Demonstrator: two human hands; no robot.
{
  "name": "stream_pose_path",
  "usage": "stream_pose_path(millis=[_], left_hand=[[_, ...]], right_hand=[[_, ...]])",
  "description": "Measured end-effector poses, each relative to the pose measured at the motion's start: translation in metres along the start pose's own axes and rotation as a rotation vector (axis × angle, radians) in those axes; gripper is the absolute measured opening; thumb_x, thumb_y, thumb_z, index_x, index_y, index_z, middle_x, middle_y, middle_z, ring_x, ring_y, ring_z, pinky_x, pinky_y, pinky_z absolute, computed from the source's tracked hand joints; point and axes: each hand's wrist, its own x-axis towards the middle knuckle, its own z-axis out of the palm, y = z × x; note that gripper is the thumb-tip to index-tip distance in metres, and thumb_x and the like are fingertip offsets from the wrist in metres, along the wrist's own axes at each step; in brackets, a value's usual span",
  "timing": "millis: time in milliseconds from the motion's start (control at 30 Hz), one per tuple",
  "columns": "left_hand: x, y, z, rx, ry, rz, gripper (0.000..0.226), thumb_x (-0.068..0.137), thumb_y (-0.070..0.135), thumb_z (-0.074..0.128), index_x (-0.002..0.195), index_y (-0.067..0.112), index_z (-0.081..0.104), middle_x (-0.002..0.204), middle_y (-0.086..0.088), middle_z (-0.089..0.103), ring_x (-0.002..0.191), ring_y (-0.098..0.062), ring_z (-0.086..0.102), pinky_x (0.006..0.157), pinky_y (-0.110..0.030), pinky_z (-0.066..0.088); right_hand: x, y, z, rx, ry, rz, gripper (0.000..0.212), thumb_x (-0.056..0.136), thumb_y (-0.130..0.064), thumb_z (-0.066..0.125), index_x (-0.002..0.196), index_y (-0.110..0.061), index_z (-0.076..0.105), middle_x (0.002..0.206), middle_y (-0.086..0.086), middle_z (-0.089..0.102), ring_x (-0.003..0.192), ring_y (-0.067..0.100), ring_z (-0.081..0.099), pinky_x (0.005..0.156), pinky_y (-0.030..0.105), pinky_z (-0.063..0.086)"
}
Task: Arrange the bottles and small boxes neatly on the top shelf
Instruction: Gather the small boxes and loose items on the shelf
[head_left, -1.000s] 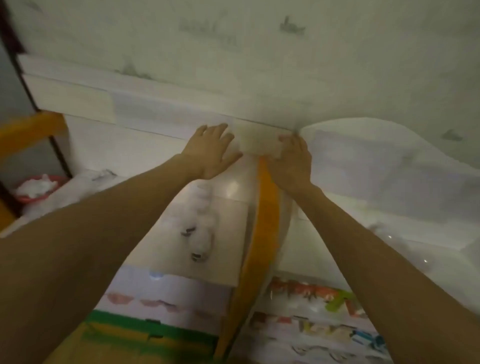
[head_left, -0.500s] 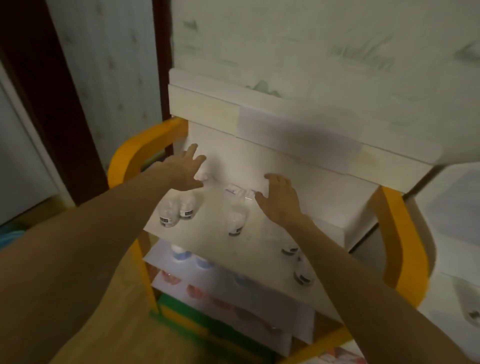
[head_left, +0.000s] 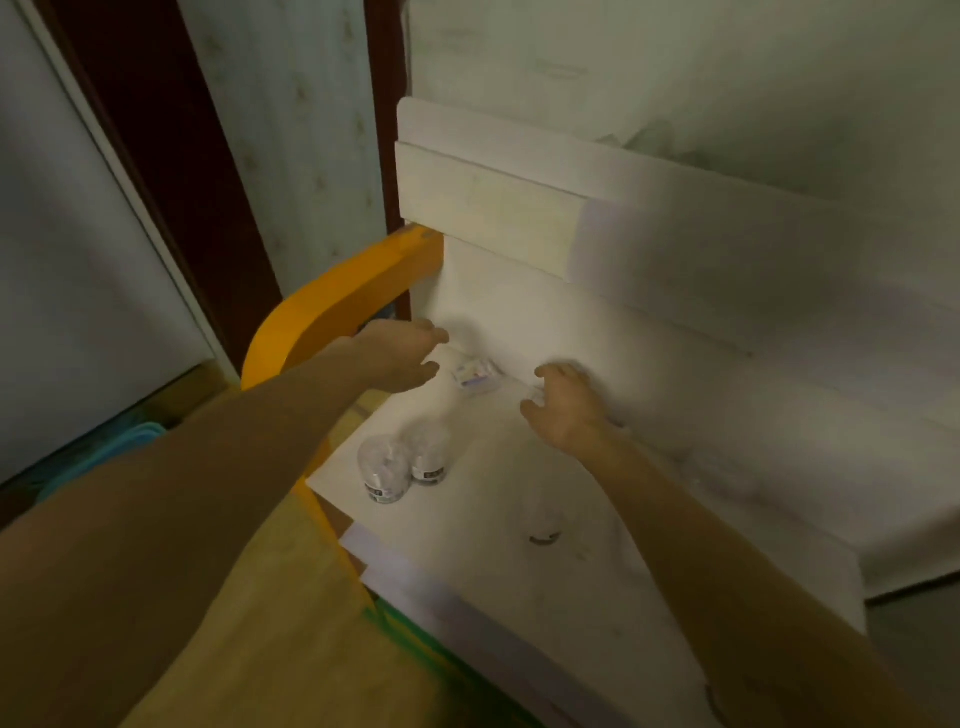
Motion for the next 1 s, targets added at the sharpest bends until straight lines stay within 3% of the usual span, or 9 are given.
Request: stream_pose_path(millis=[100,167,267,433,633,767,1000], left_hand=[[0.031,0.008,0.005,-0.027,-0.014,0.035,0.059,0.099,0.049,0.047,0.15,0.022,0.032,0.15,-0.004,0.041,0.125,-0.028,0.054,0.1,-0.044,0.05],[0.048,0.012,0.013,-0.036,-0.057,0.055,0.063,0.099,0.05,0.048,0.151,0.02,0.029,0.151,-0.006,0.04,0.126,-0.029,0.053,0.1,-0.045,0.05],[0.07,0.013,0.025,-0.037,-0.128,0.056,0.073,0.096,0.057,0.048,0.154,0.021,0.023,0.153,-0.006,0.036,0.129,-0.029,0.05,0.1,-0.046,0.049],[0.096,0.023,0.045,-0.022,-0.19,0.097,0.082,0.091,0.059,0.056,0.154,0.018,0.022,0.147,-0.007,0.042,0.122,-0.029,0.054,0.093,-0.038,0.05],[0.116,0.017,0.064,-0.011,-0.108,0.216,0.087,0.082,0.047,0.07,0.15,0.018,0.023,0.135,-0.011,0.051,0.11,-0.033,0.059,0.079,-0.035,0.05],[0.12,0.007,0.062,0.002,-0.092,0.286,0.083,0.078,0.053,0.072,0.145,0.02,0.033,0.137,-0.007,0.053,0.115,-0.03,0.057,0.085,-0.036,0.049],[0.109,0.019,0.022,-0.137,0.006,0.37,0.08,0.074,0.063,0.071,0.142,0.028,0.046,0.138,0.0,0.054,0.124,-0.026,0.053,0.098,-0.035,0.044]], right_hand=[[0.025,0.013,0.013,-0.027,-0.061,0.057,0.042,0.08,-0.034,0.068,0.114,-0.009,0.064,0.12,0.011,0.061,0.111,0.03,0.059,0.09,0.034,0.05],[0.035,0.02,0.022,-0.069,-0.134,0.078,0.043,0.077,-0.034,0.07,0.111,-0.008,0.062,0.116,0.011,0.062,0.108,0.031,0.061,0.082,0.03,0.048],[0.044,0.031,0.035,-0.094,-0.153,0.067,0.049,0.081,-0.031,0.071,0.121,-0.009,0.053,0.125,0.012,0.057,0.116,0.032,0.057,0.089,0.033,0.047],[0.055,0.039,0.039,-0.158,-0.117,0.072,0.043,0.082,-0.036,0.072,0.117,-0.016,0.058,0.118,0.009,0.065,0.109,0.032,0.062,0.083,0.035,0.05],[0.05,0.036,0.041,-0.156,-0.081,0.109,0.047,0.078,-0.038,0.073,0.119,-0.02,0.059,0.119,0.007,0.065,0.11,0.032,0.062,0.085,0.038,0.053],[0.038,0.025,0.04,-0.124,-0.064,0.137,0.054,0.078,-0.037,0.073,0.126,-0.019,0.056,0.126,0.009,0.062,0.116,0.034,0.058,0.09,0.041,0.052],[-0.018,0.0,0.02,-0.124,0.233,0.13,0.069,0.082,-0.042,0.07,0.142,-0.018,0.047,0.137,0.004,0.058,0.123,0.026,0.054,0.106,0.038,0.037]])
